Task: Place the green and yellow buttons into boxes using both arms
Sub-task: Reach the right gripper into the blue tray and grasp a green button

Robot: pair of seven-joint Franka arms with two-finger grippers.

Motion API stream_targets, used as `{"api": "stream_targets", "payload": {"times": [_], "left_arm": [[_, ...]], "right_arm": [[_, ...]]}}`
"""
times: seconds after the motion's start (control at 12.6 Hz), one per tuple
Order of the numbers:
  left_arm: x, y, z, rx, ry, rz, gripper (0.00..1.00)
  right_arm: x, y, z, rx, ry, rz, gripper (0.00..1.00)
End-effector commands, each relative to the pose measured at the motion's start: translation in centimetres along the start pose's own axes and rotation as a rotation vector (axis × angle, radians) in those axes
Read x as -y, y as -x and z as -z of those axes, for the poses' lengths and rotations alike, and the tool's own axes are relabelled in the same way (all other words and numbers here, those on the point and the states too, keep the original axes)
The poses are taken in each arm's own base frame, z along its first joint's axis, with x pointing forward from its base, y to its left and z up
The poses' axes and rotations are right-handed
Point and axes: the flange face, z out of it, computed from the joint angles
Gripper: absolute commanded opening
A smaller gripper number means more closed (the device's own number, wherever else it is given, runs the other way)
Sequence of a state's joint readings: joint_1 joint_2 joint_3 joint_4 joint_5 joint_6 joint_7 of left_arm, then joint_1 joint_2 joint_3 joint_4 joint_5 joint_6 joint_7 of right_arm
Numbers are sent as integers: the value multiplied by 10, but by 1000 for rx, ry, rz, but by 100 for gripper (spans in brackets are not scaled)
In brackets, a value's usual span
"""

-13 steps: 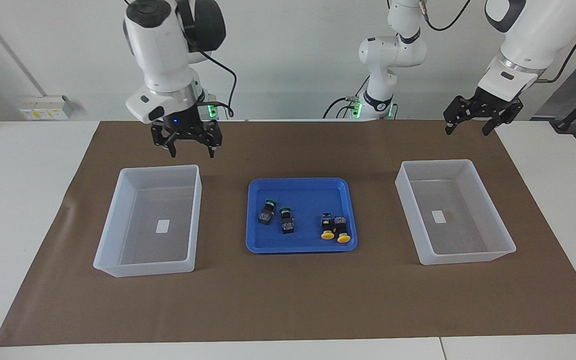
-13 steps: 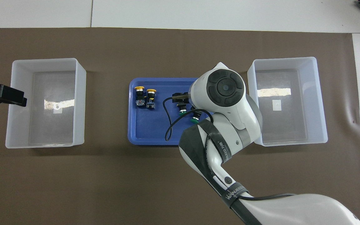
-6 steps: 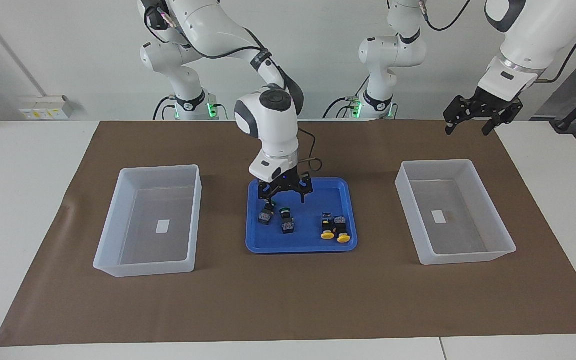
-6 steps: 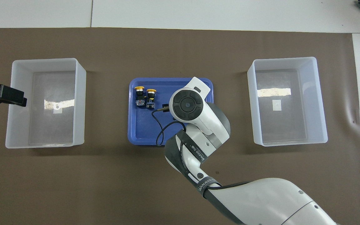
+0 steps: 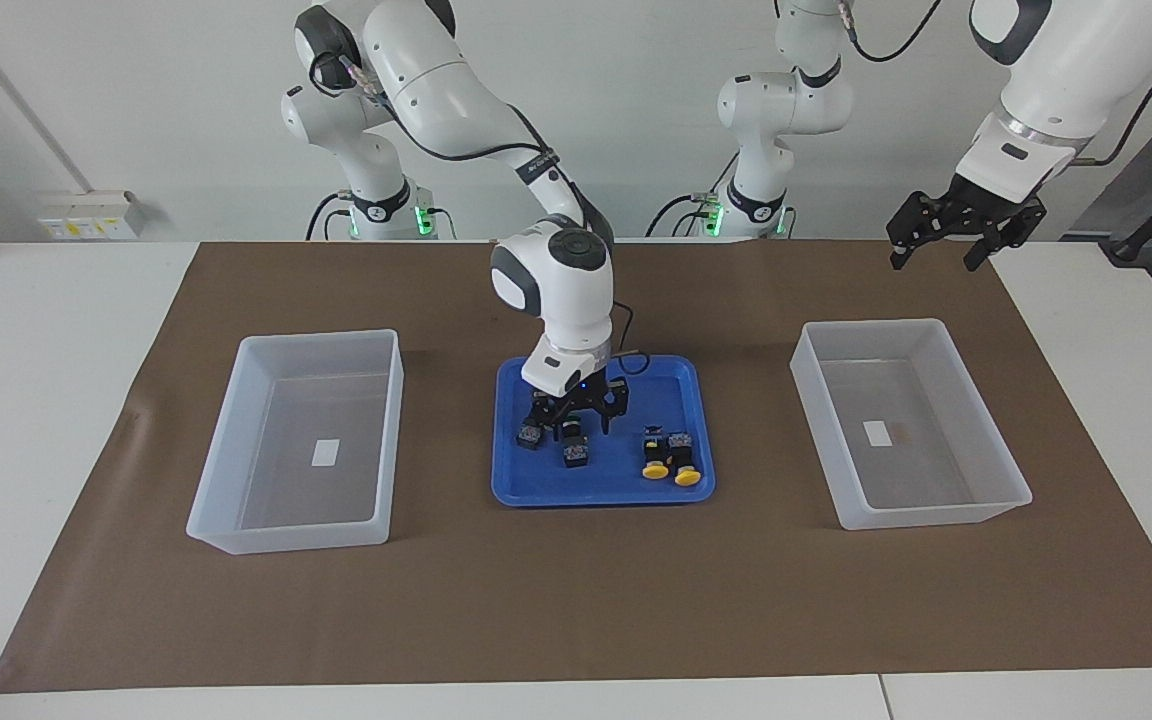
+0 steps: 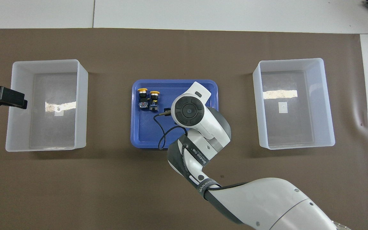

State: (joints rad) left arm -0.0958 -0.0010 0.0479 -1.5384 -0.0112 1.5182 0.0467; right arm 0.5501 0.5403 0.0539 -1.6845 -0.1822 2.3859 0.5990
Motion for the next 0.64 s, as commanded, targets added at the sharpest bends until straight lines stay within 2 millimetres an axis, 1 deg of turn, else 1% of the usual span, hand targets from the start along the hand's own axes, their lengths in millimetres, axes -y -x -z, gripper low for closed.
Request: {"api": "stream_targets", "payload": {"times": [0.0, 0.08, 0.16, 0.32, 0.48, 0.56], "left_arm": [[1, 7, 2, 5, 19, 12, 100], [1, 7, 2, 5, 19, 12, 100], [1, 7, 2, 5, 19, 12, 100], [1, 7, 2, 5, 19, 12, 100], [1, 7, 2, 5, 19, 12, 100], [1, 7, 2, 5, 19, 12, 100]], "right_arm": [[-3, 9, -12, -32, -5, -4, 70], [-3, 9, -12, -36, -6, -2, 31], [-3, 9, -11, -34, -6, -3, 0], [0, 4, -1, -20, 12, -11, 0], [-1, -12, 23, -20, 23, -29, 0], [-9, -22, 39, -28, 18, -51, 0]]}}
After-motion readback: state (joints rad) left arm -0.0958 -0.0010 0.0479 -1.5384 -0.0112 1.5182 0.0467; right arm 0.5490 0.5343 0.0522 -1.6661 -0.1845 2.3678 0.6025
